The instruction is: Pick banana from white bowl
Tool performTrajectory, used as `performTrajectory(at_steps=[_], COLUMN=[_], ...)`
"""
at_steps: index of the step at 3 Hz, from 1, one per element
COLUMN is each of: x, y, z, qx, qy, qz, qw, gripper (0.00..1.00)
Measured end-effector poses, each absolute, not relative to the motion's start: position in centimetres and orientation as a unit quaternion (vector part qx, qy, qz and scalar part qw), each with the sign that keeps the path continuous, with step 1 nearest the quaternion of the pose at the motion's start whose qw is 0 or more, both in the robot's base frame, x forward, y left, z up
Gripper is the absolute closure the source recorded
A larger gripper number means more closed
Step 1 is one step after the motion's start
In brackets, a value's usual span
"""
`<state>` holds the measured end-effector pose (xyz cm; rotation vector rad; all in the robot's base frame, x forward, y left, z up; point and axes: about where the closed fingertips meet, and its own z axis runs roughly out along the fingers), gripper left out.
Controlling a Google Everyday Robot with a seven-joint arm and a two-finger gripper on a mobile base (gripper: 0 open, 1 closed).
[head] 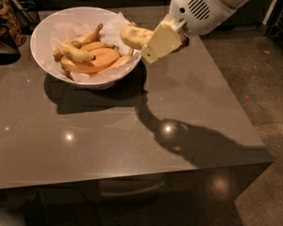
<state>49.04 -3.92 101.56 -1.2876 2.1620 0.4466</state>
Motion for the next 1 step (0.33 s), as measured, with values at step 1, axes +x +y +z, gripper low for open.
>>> performTrajectory(at_steps=[1], x=[49.04], y=[-3.91], z=[101.56], qx=[-0.482], qy=[0.81], qz=[0.167], qw=[0.289], gripper=[1.0])
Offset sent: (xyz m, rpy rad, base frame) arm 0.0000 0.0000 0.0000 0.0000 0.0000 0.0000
